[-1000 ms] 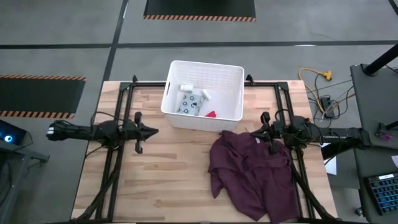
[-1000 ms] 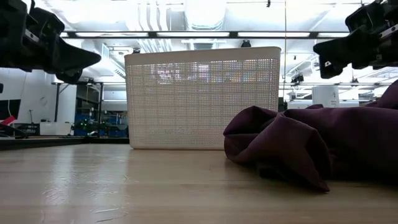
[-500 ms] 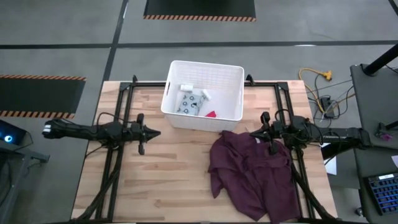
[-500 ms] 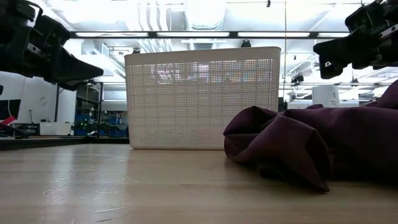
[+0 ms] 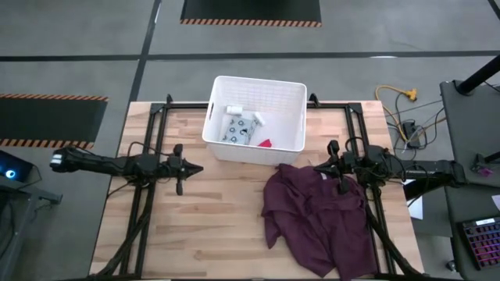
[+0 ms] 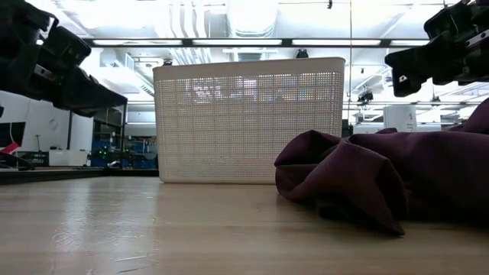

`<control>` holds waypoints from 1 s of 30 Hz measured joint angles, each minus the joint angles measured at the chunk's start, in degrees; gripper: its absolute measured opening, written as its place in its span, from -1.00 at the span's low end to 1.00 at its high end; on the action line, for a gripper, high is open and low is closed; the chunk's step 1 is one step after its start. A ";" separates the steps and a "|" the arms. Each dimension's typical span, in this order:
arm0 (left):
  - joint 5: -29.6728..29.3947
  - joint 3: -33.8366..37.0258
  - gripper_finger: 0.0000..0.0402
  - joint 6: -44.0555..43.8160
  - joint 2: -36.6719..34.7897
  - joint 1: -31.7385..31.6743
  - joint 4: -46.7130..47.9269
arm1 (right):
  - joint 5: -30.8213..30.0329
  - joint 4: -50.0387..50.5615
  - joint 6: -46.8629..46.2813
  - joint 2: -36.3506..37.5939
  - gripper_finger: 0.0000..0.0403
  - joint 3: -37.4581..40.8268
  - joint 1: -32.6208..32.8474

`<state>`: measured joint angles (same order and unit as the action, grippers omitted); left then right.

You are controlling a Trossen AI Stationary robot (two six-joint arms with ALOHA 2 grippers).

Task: Pick & place medical supplies in basket/bin
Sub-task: Return to Home Position

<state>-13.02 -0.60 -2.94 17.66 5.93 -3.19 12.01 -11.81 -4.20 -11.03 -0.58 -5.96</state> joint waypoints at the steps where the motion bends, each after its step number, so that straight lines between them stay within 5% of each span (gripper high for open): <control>1: 0.00 0.00 -1.00 0.00 0.21 0.00 -0.01 | 0.00 0.00 0.15 0.00 -0.96 0.00 0.00; 30: 0.00 0.00 -1.00 0.00 1.15 -0.01 -0.01 | -0.02 -0.02 0.09 0.00 -0.96 0.00 0.00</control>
<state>-13.02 -0.60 -2.94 18.81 5.93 -3.19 11.99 -11.84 -4.11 -11.03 -0.58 -5.96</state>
